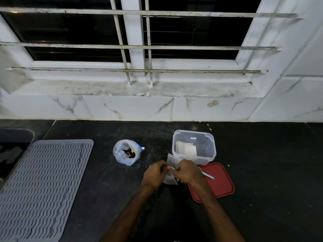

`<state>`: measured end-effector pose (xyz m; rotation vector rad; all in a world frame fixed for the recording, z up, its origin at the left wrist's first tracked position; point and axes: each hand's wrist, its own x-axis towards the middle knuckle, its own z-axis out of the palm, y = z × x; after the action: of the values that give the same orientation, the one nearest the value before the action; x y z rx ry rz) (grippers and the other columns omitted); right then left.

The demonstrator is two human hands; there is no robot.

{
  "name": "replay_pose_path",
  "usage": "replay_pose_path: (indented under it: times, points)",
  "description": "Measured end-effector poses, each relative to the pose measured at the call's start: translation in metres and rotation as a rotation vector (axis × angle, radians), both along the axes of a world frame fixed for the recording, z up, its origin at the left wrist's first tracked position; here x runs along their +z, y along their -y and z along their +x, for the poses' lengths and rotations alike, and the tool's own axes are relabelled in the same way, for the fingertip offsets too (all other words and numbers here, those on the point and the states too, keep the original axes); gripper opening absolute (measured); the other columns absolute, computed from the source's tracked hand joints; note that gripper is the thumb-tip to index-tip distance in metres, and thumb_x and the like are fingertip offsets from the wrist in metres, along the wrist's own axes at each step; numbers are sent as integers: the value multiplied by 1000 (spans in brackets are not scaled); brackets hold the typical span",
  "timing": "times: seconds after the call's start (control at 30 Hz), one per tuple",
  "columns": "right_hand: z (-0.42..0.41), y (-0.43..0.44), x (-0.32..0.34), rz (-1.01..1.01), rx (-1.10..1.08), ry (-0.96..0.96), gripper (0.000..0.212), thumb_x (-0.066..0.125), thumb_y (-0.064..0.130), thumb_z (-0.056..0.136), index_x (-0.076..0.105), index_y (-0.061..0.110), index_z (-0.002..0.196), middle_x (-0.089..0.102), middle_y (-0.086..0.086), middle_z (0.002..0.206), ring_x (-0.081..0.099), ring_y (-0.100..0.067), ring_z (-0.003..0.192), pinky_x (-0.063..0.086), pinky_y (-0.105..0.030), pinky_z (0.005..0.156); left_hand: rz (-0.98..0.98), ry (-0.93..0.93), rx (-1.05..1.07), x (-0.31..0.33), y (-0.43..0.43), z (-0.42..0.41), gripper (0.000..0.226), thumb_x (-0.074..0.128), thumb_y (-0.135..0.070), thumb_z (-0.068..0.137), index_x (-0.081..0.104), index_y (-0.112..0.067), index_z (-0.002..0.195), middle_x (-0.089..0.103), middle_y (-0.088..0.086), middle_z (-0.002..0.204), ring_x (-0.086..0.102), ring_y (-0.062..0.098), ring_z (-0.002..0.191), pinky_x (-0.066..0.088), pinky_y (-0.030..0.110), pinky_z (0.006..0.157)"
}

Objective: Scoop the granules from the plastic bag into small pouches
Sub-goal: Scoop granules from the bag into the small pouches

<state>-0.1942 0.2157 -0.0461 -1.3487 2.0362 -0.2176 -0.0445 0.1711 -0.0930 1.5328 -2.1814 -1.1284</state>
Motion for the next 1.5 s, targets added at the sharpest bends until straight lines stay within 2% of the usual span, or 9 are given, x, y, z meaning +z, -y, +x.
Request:
replay_pose_path:
  times: [0.27, 0.47, 0.6, 0.7, 0.87, 0.97, 1.17, 1.37, 1.5]
  points:
    - [-22, -7, 2, 0, -79, 87, 29, 58, 29, 91, 73, 13, 72, 72, -2, 67, 67, -12, 59, 59, -35, 71, -1, -84, -26, 2, 11, -16, 18, 55, -41, 94, 65, -29, 103, 69, -10, 102, 63, 5, 91, 53, 32, 83]
    - [-61, -27, -5, -50, -215, -65, 32, 59, 42, 91, 68, 16, 75, 68, 3, 69, 64, -13, 66, 52, -33, 66, 2, -98, 42, 4, 15, -9, 24, 50, -46, 97, 63, -28, 106, 66, -10, 104, 62, 6, 94, 51, 33, 85]
    - [-77, -39, -22, -62, -259, -191, 31, 59, 46, 89, 66, 20, 73, 64, 3, 72, 61, -15, 69, 48, -33, 62, 21, -121, 59, 5, 13, -8, 23, 49, -45, 97, 63, -28, 105, 66, -8, 101, 63, 7, 88, 51, 27, 76]
    - [-86, -41, -44, -52, -270, -212, 31, 57, 51, 85, 66, 24, 75, 64, 5, 76, 61, -16, 73, 50, -32, 65, 28, -126, 63, 3, 9, -8, 28, 49, -51, 96, 61, -29, 108, 66, -7, 106, 62, 8, 94, 53, 34, 84]
    - [-84, -44, -50, -11, -275, -311, 40, 71, 46, 78, 63, 22, 109, 65, 0, 109, 61, -19, 98, 52, -33, 85, 39, 6, -80, 4, -12, -4, 75, 63, -74, 71, 45, -36, 133, 49, -17, 128, 56, 5, 111, 51, 31, 92]
    - [-77, -45, -48, 28, -286, -298, 44, 72, 43, 79, 62, 20, 115, 64, -2, 114, 60, -21, 104, 52, -37, 90, -54, 157, -172, 0, -26, -12, 89, 69, -72, 63, 39, -35, 137, 42, -11, 135, 45, 11, 122, 49, 36, 96]
    - [-69, -41, -40, -32, -279, -428, 41, 63, 33, 88, 55, 15, 124, 55, -7, 128, 49, -25, 120, 46, -35, 97, -69, 208, -193, -13, -35, -30, 59, 68, -48, 82, 48, -30, 134, 46, -4, 136, 48, 16, 121, 48, 34, 97]
    - [-64, -36, -28, -128, -202, -403, 19, 60, 36, 90, 64, 20, 99, 68, 1, 99, 61, -16, 90, 46, -29, 71, 22, -16, -30, -19, -33, -18, 35, 67, -38, 86, 58, -33, 120, 57, -9, 104, 58, 8, 87, 52, 28, 81]
    - [-61, -36, -29, -140, -197, -293, 21, 59, 40, 92, 62, 20, 96, 68, 2, 92, 63, -16, 86, 49, -32, 75, 8, -148, 149, -15, -23, -10, 26, 76, -29, 81, 62, -28, 102, 57, -12, 95, 59, 4, 79, 49, 16, 69]
